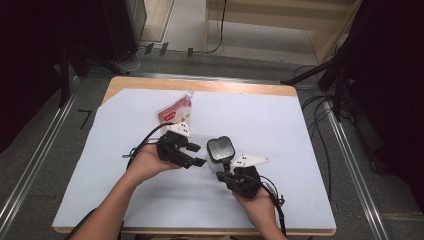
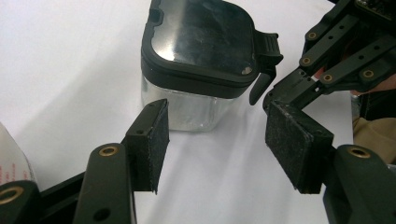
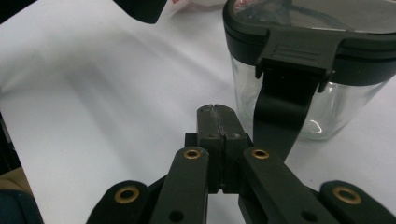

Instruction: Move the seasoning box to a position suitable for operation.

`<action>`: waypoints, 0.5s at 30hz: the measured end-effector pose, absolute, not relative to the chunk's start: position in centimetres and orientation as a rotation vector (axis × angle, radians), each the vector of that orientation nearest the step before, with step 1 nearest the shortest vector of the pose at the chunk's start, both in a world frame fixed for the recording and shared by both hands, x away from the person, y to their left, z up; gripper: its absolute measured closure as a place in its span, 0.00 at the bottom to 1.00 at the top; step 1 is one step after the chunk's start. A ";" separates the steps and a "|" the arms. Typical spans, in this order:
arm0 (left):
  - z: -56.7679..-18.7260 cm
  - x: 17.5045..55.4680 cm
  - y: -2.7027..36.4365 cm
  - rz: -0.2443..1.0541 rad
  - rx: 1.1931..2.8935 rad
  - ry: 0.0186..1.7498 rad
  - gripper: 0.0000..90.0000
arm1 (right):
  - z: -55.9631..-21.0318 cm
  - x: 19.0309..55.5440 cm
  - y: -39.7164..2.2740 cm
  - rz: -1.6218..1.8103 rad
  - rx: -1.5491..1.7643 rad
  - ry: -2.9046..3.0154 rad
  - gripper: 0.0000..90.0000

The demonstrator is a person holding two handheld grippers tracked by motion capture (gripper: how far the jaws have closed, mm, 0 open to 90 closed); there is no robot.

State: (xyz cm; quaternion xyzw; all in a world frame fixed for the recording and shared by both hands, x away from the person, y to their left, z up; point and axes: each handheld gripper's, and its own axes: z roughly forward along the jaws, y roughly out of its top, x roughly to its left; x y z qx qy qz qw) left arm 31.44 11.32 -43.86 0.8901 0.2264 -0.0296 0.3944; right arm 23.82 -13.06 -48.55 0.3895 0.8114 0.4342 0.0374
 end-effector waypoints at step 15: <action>-43.8 31.5 11.4 -0.073 2.259 0.567 0.47 | -48.7 24.1 -13.5 1.313 1.230 2.478 1.00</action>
